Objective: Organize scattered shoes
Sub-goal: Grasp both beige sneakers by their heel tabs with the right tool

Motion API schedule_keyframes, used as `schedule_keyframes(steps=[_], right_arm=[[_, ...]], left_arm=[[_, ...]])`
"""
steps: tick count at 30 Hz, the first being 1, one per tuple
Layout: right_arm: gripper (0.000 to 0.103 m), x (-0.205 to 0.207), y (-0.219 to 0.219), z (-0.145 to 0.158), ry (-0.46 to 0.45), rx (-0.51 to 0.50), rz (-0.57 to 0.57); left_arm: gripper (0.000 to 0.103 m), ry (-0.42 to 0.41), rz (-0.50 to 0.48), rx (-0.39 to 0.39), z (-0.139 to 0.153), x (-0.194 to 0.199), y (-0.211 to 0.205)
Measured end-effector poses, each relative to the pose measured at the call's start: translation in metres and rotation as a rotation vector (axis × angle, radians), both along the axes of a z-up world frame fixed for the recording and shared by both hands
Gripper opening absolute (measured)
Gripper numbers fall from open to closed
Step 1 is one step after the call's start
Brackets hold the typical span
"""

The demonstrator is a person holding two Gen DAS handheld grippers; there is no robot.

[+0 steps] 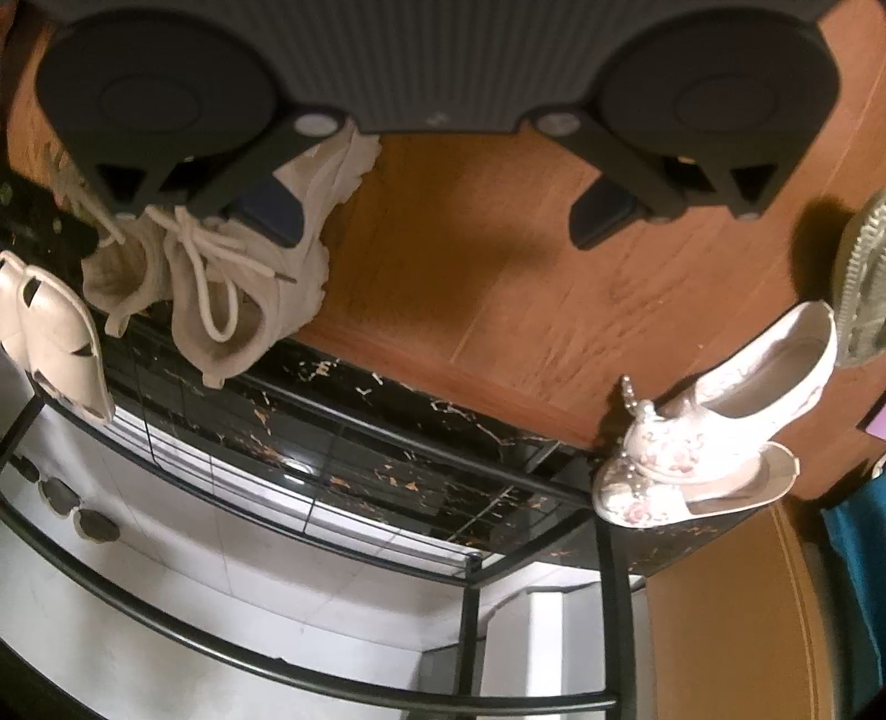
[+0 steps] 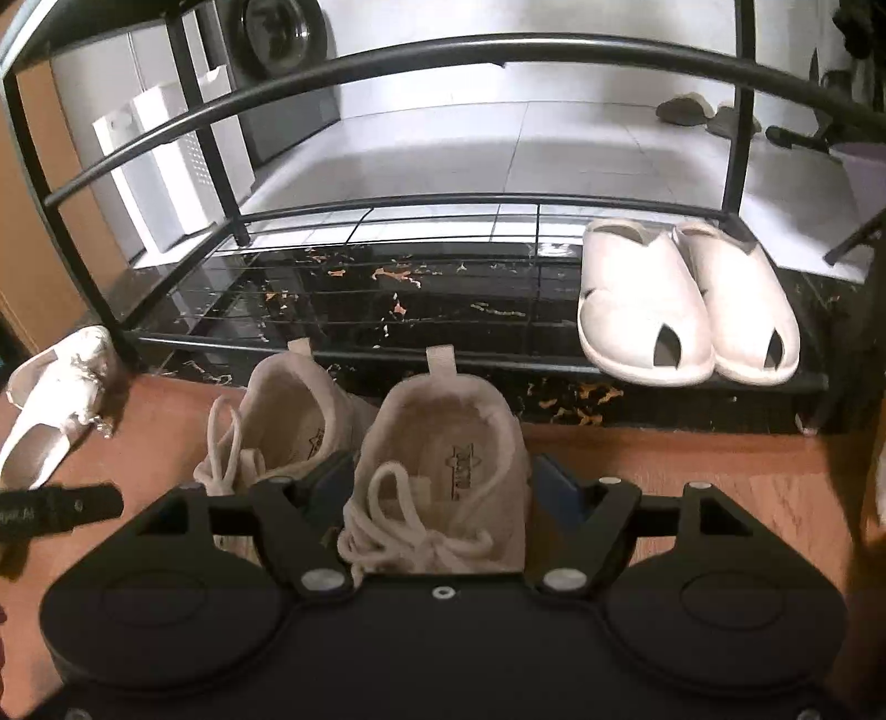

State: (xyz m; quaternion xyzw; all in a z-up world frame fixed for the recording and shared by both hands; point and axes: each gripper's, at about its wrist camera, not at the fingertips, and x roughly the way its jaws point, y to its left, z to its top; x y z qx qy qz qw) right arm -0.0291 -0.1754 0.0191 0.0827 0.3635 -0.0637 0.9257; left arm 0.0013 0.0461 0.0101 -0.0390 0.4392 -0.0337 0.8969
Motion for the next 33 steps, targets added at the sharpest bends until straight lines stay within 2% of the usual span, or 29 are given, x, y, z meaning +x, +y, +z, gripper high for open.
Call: schedule_keyframes(steps=[4,8,12,18,22,26,32,33], right_arm=[[0.074,0.017,0.009,0.0,-0.002,-0.006,-0.009],[0.074,0.029,0.013,-0.004,-0.006,0.019,-0.02],[0.074,0.029,-0.003,-0.006,-0.067,0.136,-0.068],[0.074,0.041,0.001,-0.021,-0.004,0.116,-0.049],[0.084,0.057,0.015,-0.035,0.059,0.042,-0.064],[0.086,0.072,0.024,-0.045,0.113,0.026,-0.062],[0.073,0.093,0.033,-0.057,0.168,-0.029,-0.049],[0.066,0.094,0.034,-0.058,0.166,-0.041,-0.045]], left_arm=[[0.102,-0.013,-0.014,0.002,0.001,-0.002,-0.002],[0.102,0.016,0.001,0.008,-0.004,0.003,-0.001],[0.102,0.03,0.004,0.014,-0.008,0.006,-0.002],[0.102,0.049,0.008,0.025,-0.015,0.01,-0.002],[0.102,0.061,0.023,0.025,-0.017,0.012,0.0],[0.102,0.084,0.01,-0.005,-0.022,0.015,0.001],[0.102,0.104,0.022,-0.005,-0.027,0.018,0.002],[0.102,0.108,0.028,-0.003,-0.028,0.018,0.003]])
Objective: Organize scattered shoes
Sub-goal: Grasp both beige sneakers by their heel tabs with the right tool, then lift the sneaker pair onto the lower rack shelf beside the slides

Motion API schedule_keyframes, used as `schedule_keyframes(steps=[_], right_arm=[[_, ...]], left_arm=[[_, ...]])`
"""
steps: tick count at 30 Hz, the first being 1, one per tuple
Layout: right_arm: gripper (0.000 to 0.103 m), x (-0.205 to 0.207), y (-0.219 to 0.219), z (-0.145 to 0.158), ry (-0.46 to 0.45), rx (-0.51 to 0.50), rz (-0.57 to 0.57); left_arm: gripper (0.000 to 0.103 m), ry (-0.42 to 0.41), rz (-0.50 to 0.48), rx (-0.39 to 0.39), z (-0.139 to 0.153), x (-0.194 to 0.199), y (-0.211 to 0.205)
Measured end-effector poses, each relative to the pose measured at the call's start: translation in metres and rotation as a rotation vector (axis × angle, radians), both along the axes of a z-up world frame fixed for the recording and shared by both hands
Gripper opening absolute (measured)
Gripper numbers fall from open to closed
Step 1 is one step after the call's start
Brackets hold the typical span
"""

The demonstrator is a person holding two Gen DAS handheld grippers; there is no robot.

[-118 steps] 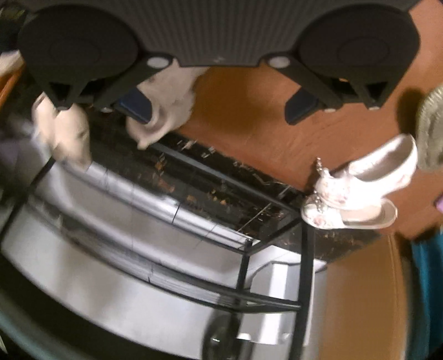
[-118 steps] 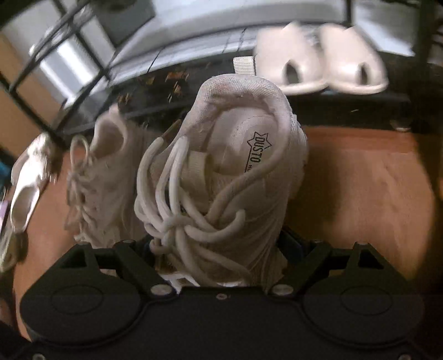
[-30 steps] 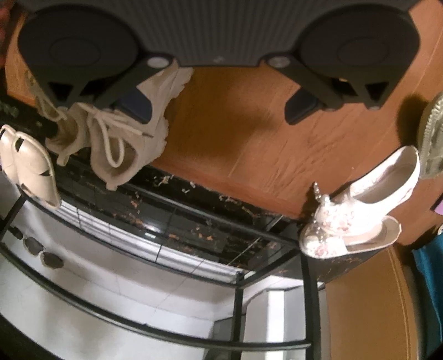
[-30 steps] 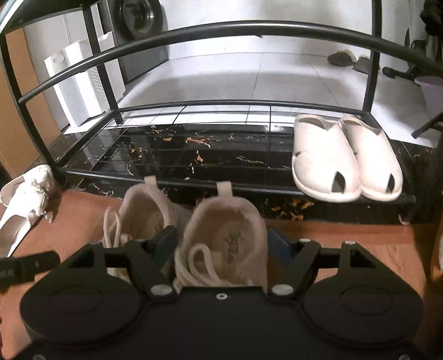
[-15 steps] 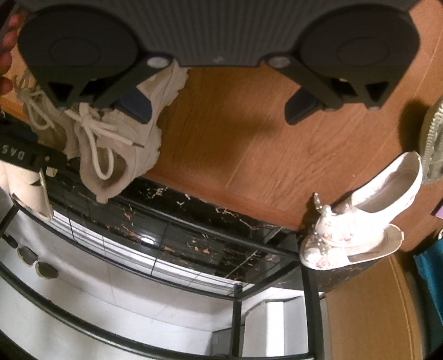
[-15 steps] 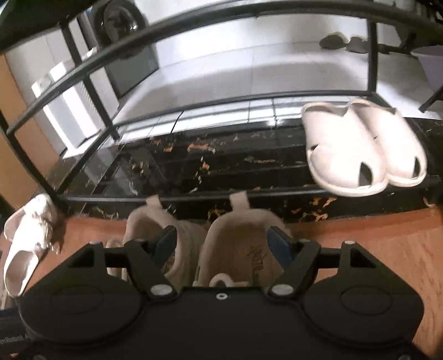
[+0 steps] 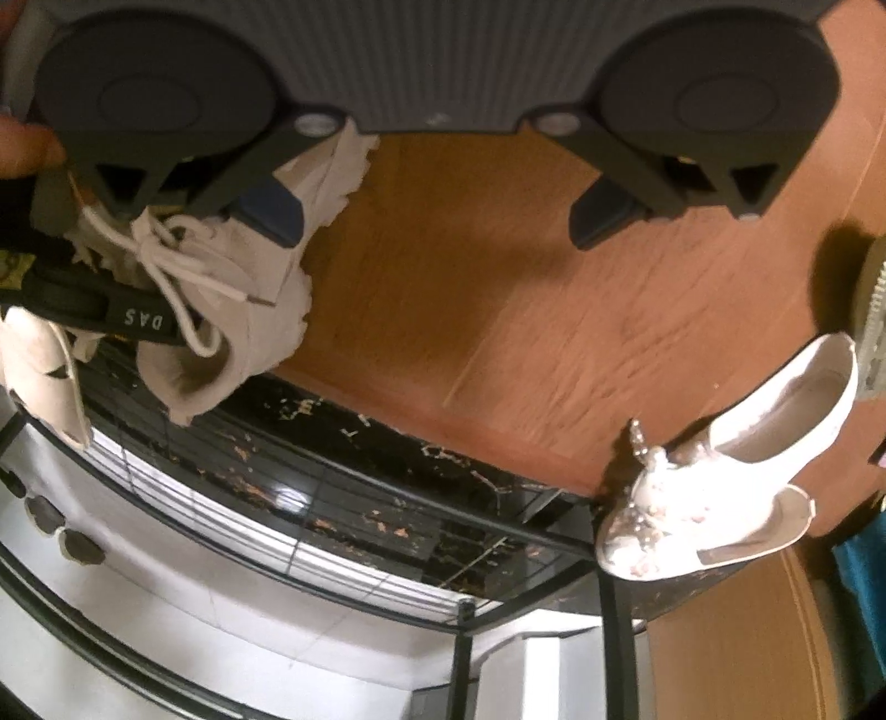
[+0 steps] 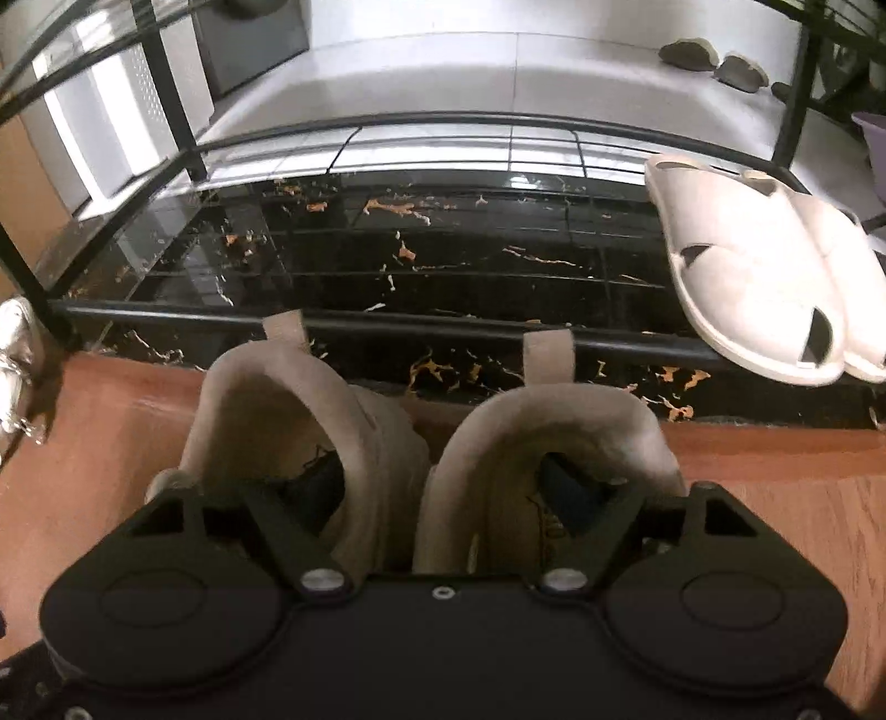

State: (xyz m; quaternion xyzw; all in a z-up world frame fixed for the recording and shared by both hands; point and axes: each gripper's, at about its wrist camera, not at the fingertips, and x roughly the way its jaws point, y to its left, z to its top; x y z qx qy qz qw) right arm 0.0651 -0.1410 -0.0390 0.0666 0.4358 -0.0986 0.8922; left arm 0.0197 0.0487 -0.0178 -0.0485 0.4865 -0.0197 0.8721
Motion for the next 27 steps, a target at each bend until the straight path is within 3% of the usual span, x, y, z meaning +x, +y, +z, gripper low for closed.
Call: schedule_keyframes(steps=[1,2,4,6,10,14,20,27], right_arm=[[0.056,0.0,0.001,-0.001,-0.009,0.008,0.018],[0.055,0.0,0.003,-0.001,-0.019,0.007,0.022],[0.04,-0.003,0.004,-0.002,-0.038,-0.001,0.018],[0.037,-0.012,0.008,-0.002,-0.087,-0.005,0.028],[0.035,-0.031,0.011,0.006,-0.178,-0.012,0.037],[0.035,-0.032,0.006,0.033,-0.28,-0.014,0.051],[0.034,0.014,-0.014,0.076,-0.446,-0.054,0.057],[0.044,0.059,-0.03,0.056,-0.497,-0.072,0.047]], left_arm=[[0.102,0.004,0.005,0.002,-0.001,0.001,0.0],[0.102,0.009,0.008,0.003,-0.002,0.001,0.001],[0.102,0.016,0.012,0.005,-0.004,0.002,0.001],[0.102,0.014,0.013,0.001,-0.003,0.001,0.002],[0.102,0.008,0.015,-0.008,-0.002,0.0,0.003],[0.102,0.008,0.011,-0.013,-0.002,0.0,0.002],[0.102,-0.023,0.012,-0.005,0.001,0.0,0.0],[0.102,-0.029,0.009,0.025,-0.007,0.008,-0.004]])
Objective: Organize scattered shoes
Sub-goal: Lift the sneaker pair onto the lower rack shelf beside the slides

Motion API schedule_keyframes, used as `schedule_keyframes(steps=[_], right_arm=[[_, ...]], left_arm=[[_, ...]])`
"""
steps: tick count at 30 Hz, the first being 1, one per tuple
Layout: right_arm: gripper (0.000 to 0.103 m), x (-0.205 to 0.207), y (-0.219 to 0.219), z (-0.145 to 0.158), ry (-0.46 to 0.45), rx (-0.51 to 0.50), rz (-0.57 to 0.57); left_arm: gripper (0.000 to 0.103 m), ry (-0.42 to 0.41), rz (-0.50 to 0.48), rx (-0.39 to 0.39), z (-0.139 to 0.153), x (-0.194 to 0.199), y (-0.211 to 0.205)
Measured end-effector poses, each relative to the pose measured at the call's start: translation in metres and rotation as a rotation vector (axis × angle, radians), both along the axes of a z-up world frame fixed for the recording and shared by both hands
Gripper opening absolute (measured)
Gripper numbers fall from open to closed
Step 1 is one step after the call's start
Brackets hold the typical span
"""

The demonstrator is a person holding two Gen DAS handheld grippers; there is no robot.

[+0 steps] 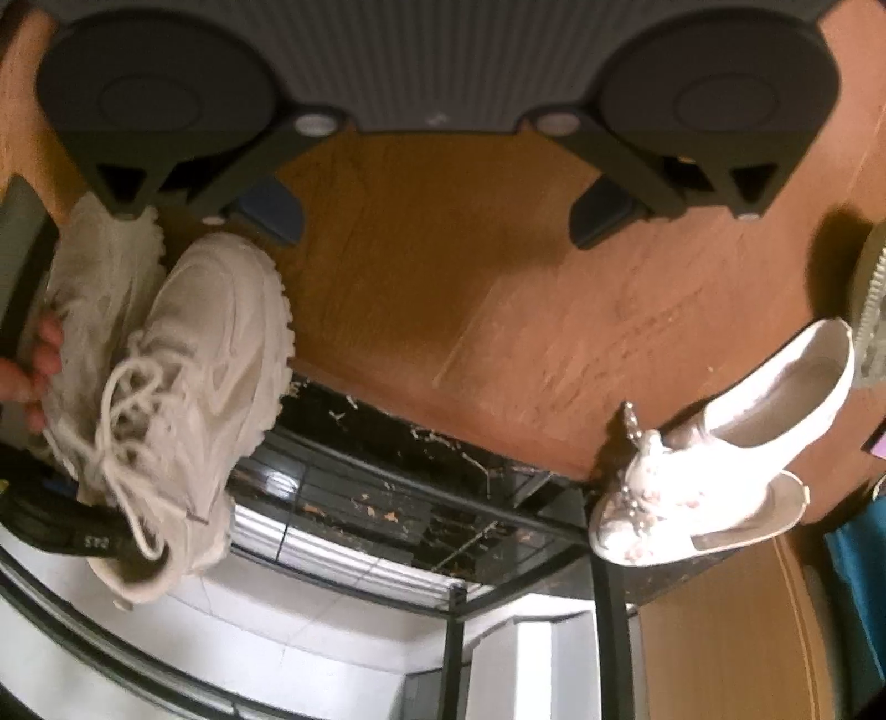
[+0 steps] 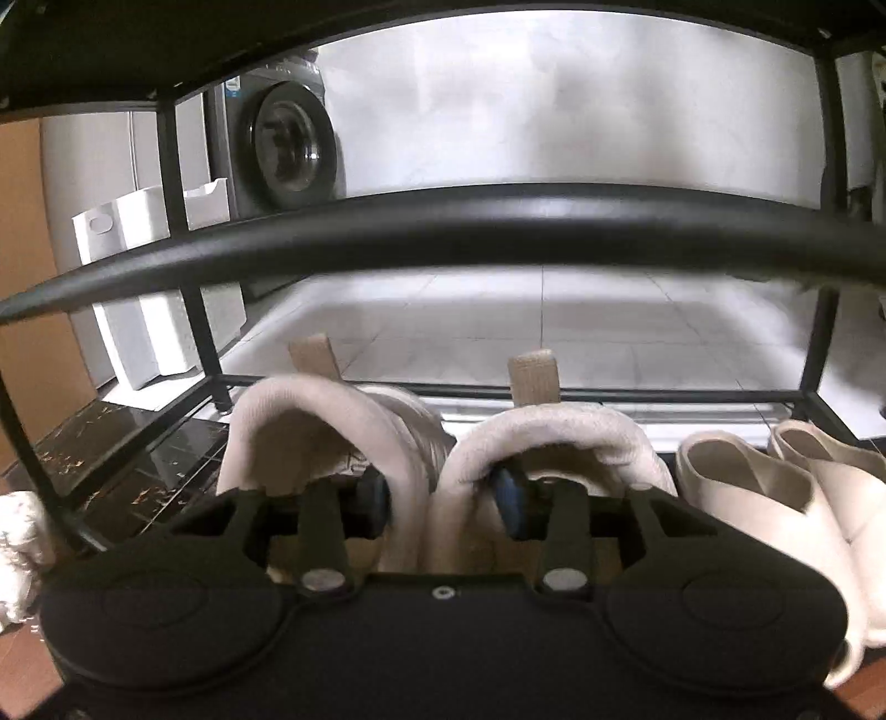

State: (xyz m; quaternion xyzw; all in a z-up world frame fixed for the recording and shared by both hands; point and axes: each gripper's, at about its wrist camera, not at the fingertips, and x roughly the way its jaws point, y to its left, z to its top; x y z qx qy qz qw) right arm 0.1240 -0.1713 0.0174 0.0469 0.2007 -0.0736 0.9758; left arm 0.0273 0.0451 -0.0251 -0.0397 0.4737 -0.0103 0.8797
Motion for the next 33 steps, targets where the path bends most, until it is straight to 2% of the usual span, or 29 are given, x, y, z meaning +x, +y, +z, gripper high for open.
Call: schedule_keyframes(steps=[2,3,4,6,12,16,18,19,21,27,31,33], right_arm=[[0.05,0.003,0.0,-0.003,-0.005,-0.006,0.002],[0.06,0.004,-0.001,-0.003,-0.003,-0.009,0.008],[0.076,0.002,-0.001,-0.002,-0.009,-0.012,0.015],[0.085,-0.007,0.0,0.001,-0.042,-0.023,0.034],[0.085,-0.047,-0.002,0.022,-0.067,-0.049,0.127],[0.086,-0.082,-0.011,0.037,-0.052,-0.139,0.189],[0.086,-0.086,-0.028,0.037,0.033,-0.179,0.173],[0.086,-0.087,-0.031,0.038,0.053,-0.186,0.169],[0.086,-0.076,-0.046,0.033,0.125,-0.124,0.145],[0.088,-0.044,-0.056,0.009,0.241,-0.003,0.137],[0.088,-0.038,-0.045,0.0,0.276,-0.048,0.147],[0.082,-0.041,-0.041,-0.004,0.262,-0.084,0.15]], left_arm=[[0.102,0.007,0.003,0.003,-0.003,0.002,0.0],[0.102,0.009,0.002,0.005,-0.004,0.002,0.0],[0.102,0.01,0.001,0.006,-0.004,0.002,0.0],[0.102,0.013,0.0,0.008,-0.005,0.002,0.0],[0.102,-0.001,0.002,0.002,0.0,-0.002,0.001],[0.102,-0.009,0.004,-0.004,0.004,-0.005,0.002],[0.102,-0.013,0.002,-0.003,0.006,-0.006,0.001],[0.102,-0.016,-0.001,-0.001,0.006,-0.006,0.0],[0.102,-0.021,-0.005,0.005,0.007,-0.006,-0.001],[0.102,-0.002,0.01,0.014,0.002,-0.003,0.0],[0.102,0.008,-0.002,0.019,0.0,-0.002,-0.002],[0.102,0.005,-0.011,0.022,0.0,-0.002,-0.004]])
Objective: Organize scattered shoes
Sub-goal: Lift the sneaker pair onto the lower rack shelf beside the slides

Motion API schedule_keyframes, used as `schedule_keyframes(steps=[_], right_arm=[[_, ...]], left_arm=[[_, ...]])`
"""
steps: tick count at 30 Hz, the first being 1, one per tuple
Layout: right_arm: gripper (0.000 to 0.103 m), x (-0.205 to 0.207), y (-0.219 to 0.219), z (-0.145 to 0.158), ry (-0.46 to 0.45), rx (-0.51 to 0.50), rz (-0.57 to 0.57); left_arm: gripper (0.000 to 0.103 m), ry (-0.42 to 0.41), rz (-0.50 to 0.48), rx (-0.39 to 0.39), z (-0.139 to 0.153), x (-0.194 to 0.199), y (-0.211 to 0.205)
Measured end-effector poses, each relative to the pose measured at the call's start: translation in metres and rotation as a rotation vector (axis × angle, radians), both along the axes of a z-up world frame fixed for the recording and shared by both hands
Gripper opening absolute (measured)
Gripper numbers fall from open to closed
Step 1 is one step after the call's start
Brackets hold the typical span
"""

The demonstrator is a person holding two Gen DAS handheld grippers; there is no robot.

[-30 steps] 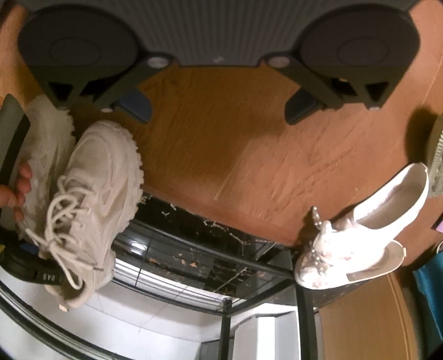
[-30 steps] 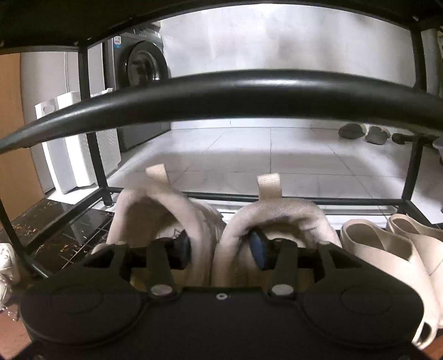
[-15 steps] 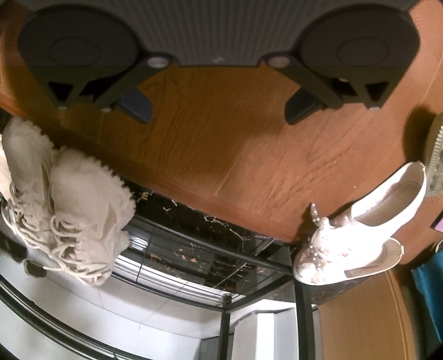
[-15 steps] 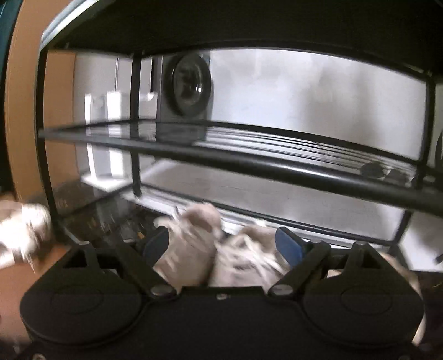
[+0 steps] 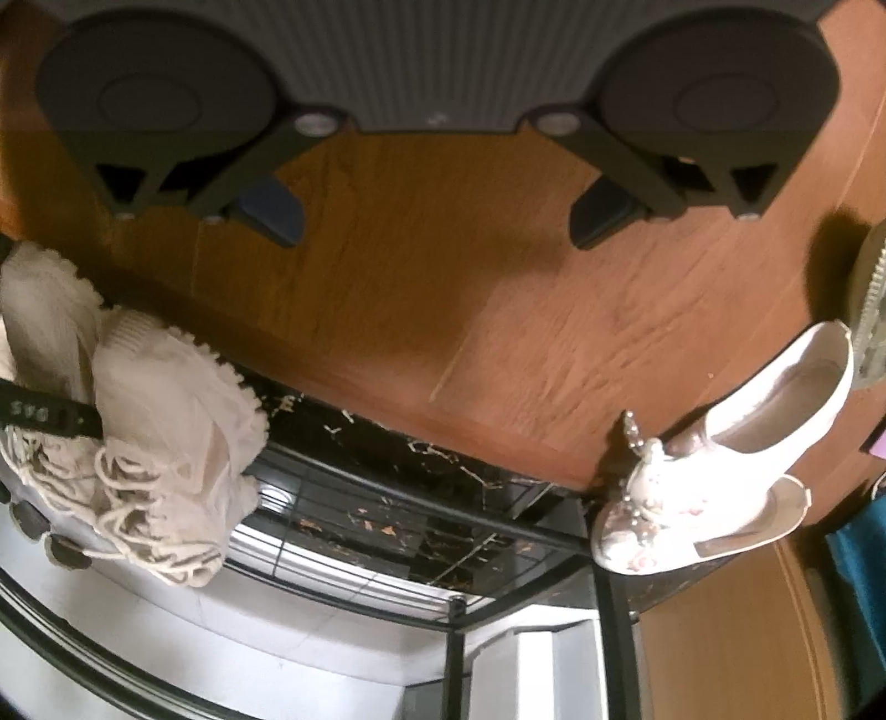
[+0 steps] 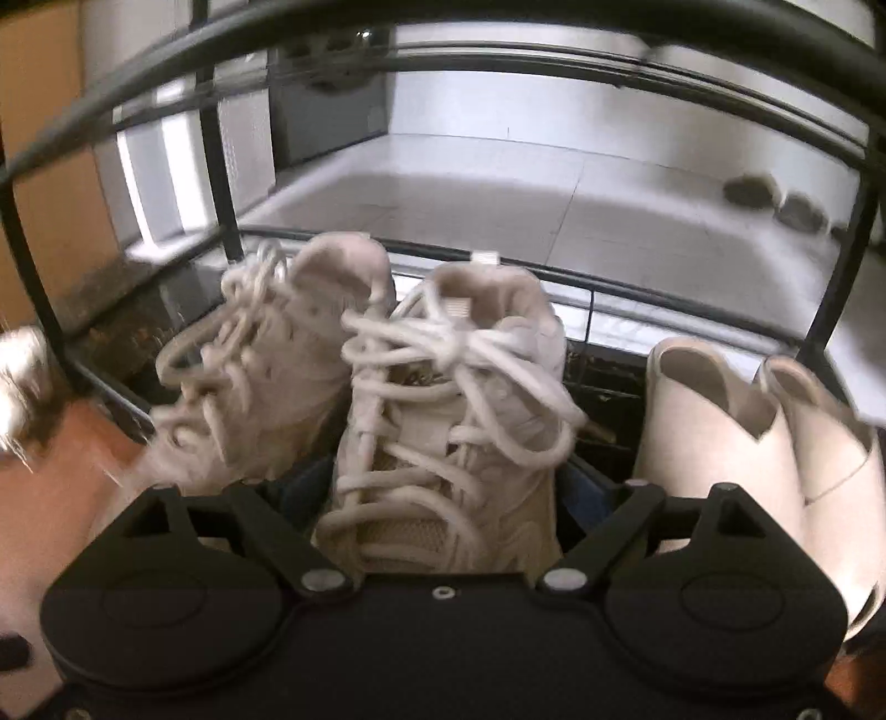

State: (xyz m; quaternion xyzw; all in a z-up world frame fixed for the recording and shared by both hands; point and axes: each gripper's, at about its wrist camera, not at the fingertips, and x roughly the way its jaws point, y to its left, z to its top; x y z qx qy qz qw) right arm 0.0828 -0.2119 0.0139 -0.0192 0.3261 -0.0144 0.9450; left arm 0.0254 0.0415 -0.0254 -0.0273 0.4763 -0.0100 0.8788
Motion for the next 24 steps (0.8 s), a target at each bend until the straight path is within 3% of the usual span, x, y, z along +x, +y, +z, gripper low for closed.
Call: schedule_keyframes(steps=[4,9,13,20,23,24], right_arm=[[0.068,-0.011,0.003,0.001,-0.053,0.004,-0.025],[0.068,-0.021,0.0,-0.006,-0.178,0.006,-0.111],[0.068,-0.002,-0.009,-0.006,-0.24,-0.022,-0.161],[0.068,0.051,-0.028,-0.022,-0.203,-0.07,-0.237],[0.072,0.051,-0.024,-0.028,-0.193,-0.103,-0.229],[0.077,0.05,-0.025,-0.027,-0.183,-0.098,-0.23]], left_arm=[[0.102,-0.002,0.0,-0.005,0.001,-0.001,0.001],[0.102,-0.006,-0.002,-0.01,0.002,-0.001,0.001],[0.102,0.002,-0.002,-0.009,-0.001,0.001,0.001],[0.102,0.014,0.005,-0.006,-0.005,0.004,0.0],[0.102,0.02,0.005,-0.009,-0.006,0.005,0.001],[0.102,0.022,0.005,-0.011,-0.006,0.006,0.001]])
